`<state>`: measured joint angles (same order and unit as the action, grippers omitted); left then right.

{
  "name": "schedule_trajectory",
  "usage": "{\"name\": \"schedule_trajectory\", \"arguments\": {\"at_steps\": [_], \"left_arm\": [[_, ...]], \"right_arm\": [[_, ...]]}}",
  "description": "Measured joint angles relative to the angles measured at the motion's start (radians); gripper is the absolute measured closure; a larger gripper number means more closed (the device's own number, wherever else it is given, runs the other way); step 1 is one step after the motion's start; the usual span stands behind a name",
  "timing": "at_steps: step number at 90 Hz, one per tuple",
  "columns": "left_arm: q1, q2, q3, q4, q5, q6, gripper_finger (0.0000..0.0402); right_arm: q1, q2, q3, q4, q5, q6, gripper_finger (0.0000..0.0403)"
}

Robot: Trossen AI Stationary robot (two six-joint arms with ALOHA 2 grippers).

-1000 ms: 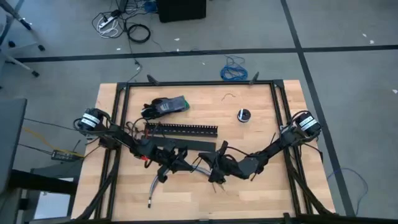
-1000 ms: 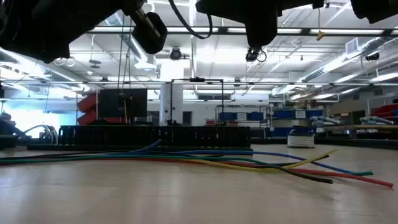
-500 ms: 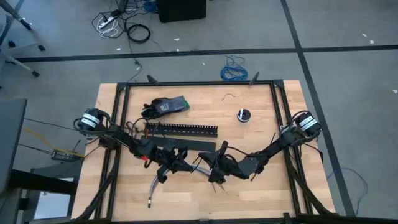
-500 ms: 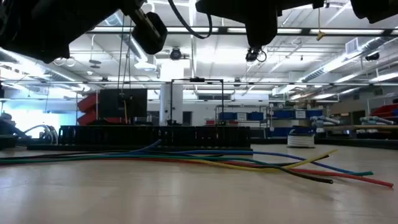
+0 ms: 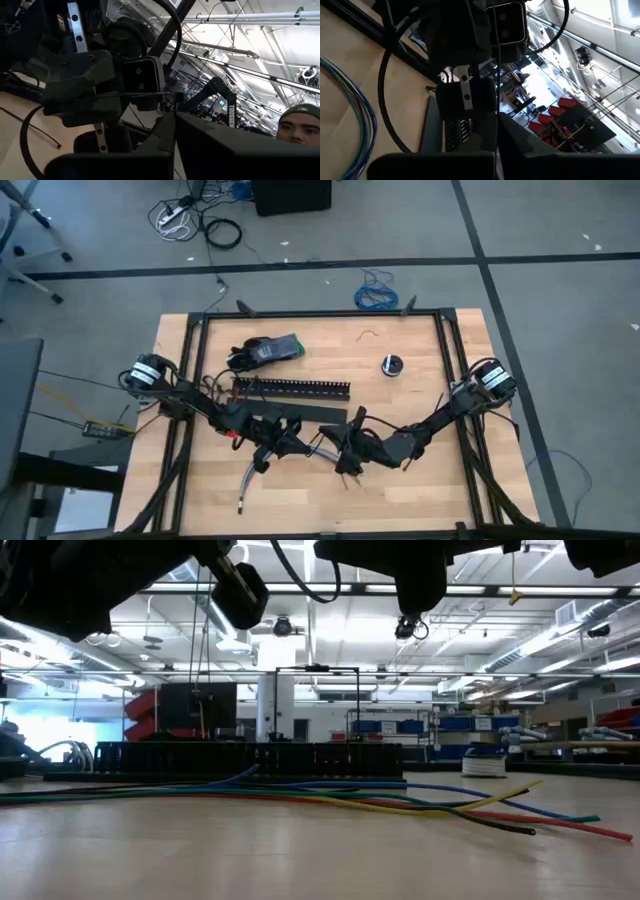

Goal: Ziptie cables
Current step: Prepare the left black zip tie

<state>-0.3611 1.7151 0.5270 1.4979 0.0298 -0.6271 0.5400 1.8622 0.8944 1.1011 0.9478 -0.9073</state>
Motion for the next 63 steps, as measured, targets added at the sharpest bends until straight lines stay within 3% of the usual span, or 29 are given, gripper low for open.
{"name": "schedule_trajectory", "arguments": {"at_steps": [63], "left_arm": [[0.008,0.000,0.000,-0.024,-0.009,-0.057,0.0402]], "right_arm": [[0.000,0.000,0.000,0.000,0.000,0.000,0.0403]]}}
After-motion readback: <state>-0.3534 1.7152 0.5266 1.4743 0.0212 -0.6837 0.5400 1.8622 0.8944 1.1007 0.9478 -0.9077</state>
